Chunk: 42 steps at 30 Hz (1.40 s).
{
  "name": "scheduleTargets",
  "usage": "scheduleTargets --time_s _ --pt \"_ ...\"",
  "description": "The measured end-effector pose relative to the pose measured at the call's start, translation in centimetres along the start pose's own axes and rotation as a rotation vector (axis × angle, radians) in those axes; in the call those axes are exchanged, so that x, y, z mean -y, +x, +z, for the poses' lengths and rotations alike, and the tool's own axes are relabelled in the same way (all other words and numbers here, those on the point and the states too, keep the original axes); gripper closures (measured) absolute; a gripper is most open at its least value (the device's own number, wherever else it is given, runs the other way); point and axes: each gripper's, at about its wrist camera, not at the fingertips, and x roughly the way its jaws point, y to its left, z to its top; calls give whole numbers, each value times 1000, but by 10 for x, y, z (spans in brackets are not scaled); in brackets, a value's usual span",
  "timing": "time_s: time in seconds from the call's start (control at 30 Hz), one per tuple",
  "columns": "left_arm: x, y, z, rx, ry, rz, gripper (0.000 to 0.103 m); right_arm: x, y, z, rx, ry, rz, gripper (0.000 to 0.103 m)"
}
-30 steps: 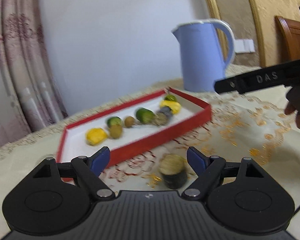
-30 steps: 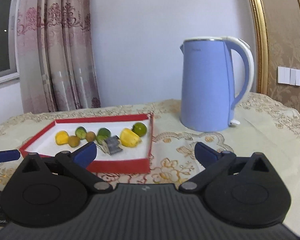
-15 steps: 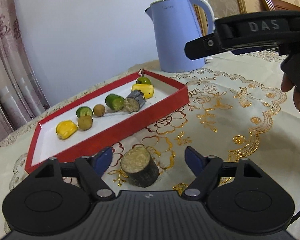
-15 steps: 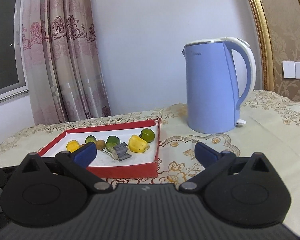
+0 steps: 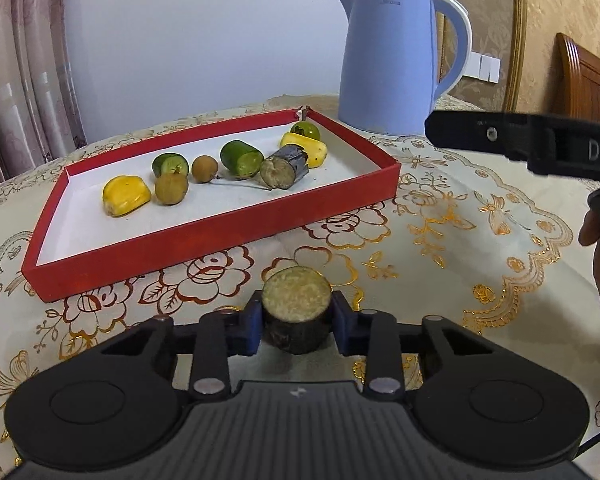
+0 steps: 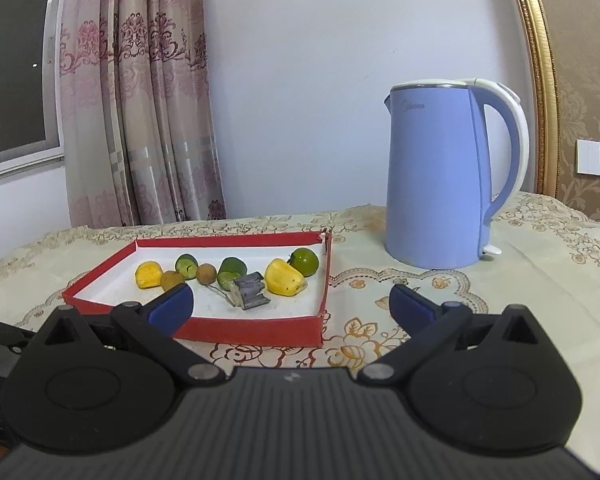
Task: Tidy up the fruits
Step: 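Grasp the green round fruit with the right tool while the left tool lifts the chunk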
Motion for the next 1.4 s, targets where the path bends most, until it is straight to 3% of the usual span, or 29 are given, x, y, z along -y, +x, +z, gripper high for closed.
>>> scheduleTargets --time_s 0.13,0.37,0.47,0.6,0.73,0.8,0.93,1.03,1.1,1.17,1.4 --pt "-7 -2 1 -3 -40 -2 70 -3 1 -1 -7 -26 11 0" --pt "-25 -25 3 40 -62 93 70 -9 0 -3 -22 -60 53 0" --pt "-35 -34 0 77 -53 191 70 -16 -1 -4 -34 -89 124 0" --pt "-56 -38 -5 110 -77 307 70 -26 -4 -4 -109 -118 320 5" --pt "-69 -43 -3 134 -87 394 70 -64 -14 -13 -155 -347 352 8" --pt "-73 -46 -2 143 -109 390 70 -84 -22 -21 -159 -460 387 7" --pt "-77 -46 -1 140 -121 398 70 -110 -29 -34 -209 -567 488 10" --pt "-76 -46 -2 137 -125 394 70 -118 -30 -42 -249 -602 524 23" --pt "-76 -46 -2 136 -128 388 70 -119 -28 -46 -273 -596 546 42" --pt "-76 -46 -4 133 -129 386 70 -120 -26 -50 -296 -603 552 53" --pt "-75 -47 -4 148 -130 393 70 -115 -17 -54 -344 -578 573 71"
